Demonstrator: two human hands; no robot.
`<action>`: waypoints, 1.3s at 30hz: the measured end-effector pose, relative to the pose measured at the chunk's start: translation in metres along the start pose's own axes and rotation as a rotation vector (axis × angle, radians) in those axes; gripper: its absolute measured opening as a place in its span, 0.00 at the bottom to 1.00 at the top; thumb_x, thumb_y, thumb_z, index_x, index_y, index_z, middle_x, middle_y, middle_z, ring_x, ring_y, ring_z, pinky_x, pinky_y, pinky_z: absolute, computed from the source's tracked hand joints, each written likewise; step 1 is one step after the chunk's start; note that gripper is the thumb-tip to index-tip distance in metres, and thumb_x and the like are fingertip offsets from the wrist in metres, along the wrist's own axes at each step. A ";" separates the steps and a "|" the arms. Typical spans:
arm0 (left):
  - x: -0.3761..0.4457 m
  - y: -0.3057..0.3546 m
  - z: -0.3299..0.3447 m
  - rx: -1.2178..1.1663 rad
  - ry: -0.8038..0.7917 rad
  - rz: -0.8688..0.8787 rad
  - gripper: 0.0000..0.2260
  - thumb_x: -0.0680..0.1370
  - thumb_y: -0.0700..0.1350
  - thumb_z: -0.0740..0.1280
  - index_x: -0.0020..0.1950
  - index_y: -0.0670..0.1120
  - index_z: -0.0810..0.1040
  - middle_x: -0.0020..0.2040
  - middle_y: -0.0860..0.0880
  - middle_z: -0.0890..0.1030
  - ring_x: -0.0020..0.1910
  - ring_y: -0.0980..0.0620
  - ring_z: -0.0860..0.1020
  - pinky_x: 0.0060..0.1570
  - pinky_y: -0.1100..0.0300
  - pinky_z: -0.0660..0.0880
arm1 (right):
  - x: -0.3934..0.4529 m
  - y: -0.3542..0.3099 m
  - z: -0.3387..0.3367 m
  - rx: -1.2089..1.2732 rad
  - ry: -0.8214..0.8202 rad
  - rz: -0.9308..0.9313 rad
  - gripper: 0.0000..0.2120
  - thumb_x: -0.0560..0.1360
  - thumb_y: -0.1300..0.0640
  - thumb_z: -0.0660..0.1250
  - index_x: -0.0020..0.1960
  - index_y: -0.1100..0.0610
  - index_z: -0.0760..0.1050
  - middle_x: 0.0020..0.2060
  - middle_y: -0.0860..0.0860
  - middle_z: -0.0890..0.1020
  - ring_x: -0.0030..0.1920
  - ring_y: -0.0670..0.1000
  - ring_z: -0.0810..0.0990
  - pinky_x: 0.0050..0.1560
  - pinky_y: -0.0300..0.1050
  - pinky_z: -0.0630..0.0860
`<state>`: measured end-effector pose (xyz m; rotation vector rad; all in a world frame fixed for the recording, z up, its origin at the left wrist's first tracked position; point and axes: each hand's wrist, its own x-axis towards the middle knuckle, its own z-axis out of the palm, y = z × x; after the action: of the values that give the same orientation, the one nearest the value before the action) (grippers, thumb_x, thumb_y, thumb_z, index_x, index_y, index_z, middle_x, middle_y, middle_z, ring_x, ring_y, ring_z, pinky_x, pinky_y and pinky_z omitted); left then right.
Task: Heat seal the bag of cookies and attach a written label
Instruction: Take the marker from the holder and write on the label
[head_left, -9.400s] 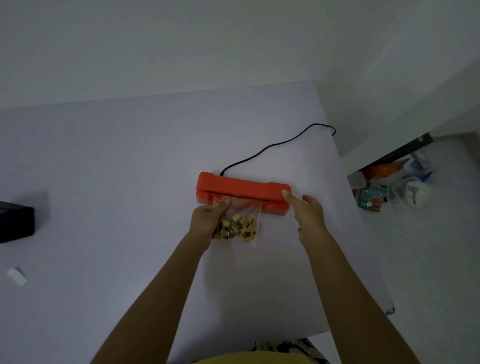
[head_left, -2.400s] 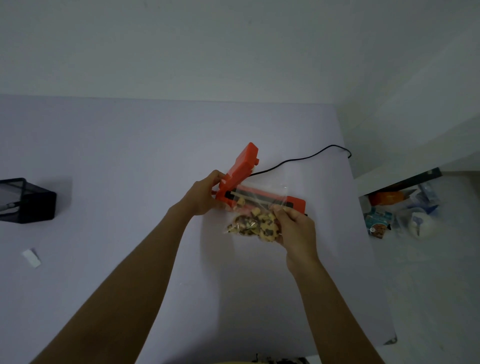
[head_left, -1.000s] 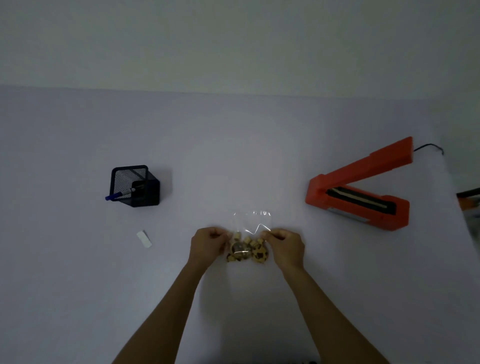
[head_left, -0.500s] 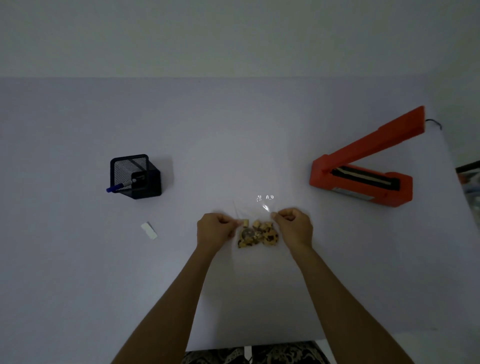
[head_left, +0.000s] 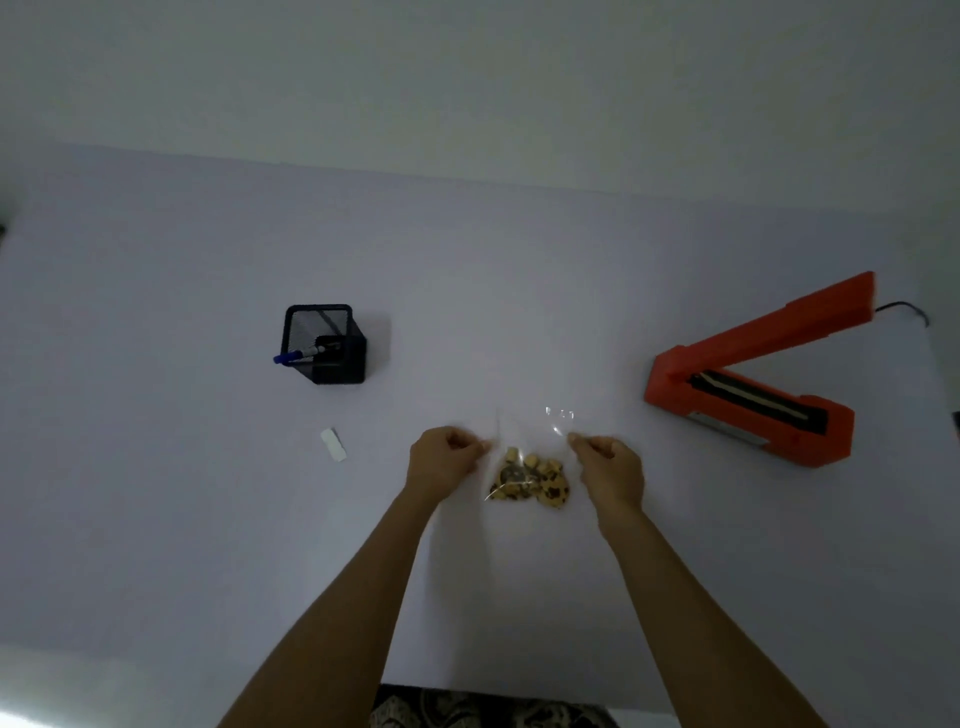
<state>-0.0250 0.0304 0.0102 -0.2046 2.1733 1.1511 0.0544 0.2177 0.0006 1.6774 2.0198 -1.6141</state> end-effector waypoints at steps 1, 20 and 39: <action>-0.003 -0.001 -0.007 -0.030 0.016 0.009 0.08 0.74 0.49 0.72 0.42 0.44 0.82 0.37 0.47 0.84 0.39 0.49 0.82 0.48 0.53 0.80 | -0.004 -0.004 -0.001 0.010 0.031 -0.007 0.12 0.72 0.48 0.72 0.47 0.57 0.79 0.40 0.51 0.81 0.41 0.51 0.79 0.45 0.44 0.75; 0.002 -0.020 -0.194 -0.199 0.524 0.205 0.16 0.76 0.44 0.69 0.63 0.45 0.73 0.53 0.51 0.77 0.45 0.56 0.77 0.35 0.75 0.70 | -0.094 -0.136 0.193 -0.320 -0.364 -0.699 0.22 0.74 0.58 0.70 0.67 0.57 0.71 0.60 0.55 0.77 0.57 0.53 0.77 0.55 0.45 0.75; 0.005 -0.001 -0.247 0.077 0.636 0.581 0.06 0.78 0.44 0.67 0.50 0.45 0.82 0.44 0.52 0.83 0.41 0.57 0.78 0.43 0.70 0.73 | -0.135 -0.167 0.221 -0.516 -0.058 -0.891 0.10 0.74 0.53 0.69 0.53 0.56 0.78 0.47 0.53 0.79 0.47 0.52 0.77 0.46 0.47 0.78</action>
<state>-0.1475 -0.1623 0.1037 0.1312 2.9585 1.4464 -0.1326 -0.0099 0.0923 0.5567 3.0078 -1.0403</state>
